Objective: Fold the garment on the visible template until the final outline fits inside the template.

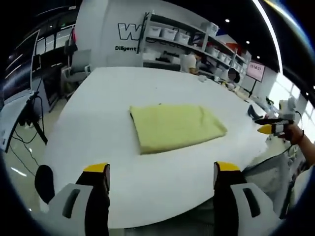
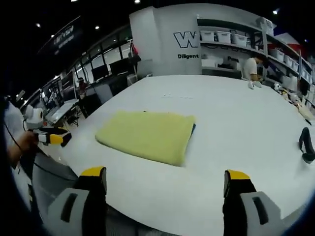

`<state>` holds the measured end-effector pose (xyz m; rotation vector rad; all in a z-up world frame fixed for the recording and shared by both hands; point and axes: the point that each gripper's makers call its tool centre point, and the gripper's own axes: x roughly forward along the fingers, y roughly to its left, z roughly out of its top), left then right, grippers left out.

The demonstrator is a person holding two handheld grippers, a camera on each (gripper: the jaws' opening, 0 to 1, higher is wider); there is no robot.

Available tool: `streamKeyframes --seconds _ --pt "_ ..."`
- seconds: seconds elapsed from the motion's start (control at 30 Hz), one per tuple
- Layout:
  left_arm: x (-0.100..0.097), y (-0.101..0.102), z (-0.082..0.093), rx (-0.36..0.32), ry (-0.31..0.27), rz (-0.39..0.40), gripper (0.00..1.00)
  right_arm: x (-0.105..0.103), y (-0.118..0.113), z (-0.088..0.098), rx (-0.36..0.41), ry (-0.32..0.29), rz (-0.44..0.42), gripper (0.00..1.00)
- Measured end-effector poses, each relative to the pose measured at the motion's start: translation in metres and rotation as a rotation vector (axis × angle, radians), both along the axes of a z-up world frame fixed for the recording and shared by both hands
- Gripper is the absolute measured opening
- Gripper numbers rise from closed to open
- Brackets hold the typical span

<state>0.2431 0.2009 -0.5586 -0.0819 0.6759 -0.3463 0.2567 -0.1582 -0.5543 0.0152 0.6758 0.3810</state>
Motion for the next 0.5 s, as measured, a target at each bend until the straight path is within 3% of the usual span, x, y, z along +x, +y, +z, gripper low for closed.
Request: streamKeyframes --seconds 0.5 --pt "-0.004 -0.001 -0.006 -0.016 -0.001 -0.001 0.84 -0.012 0.005 -0.003 -0.002 0.016 0.015 0.99"
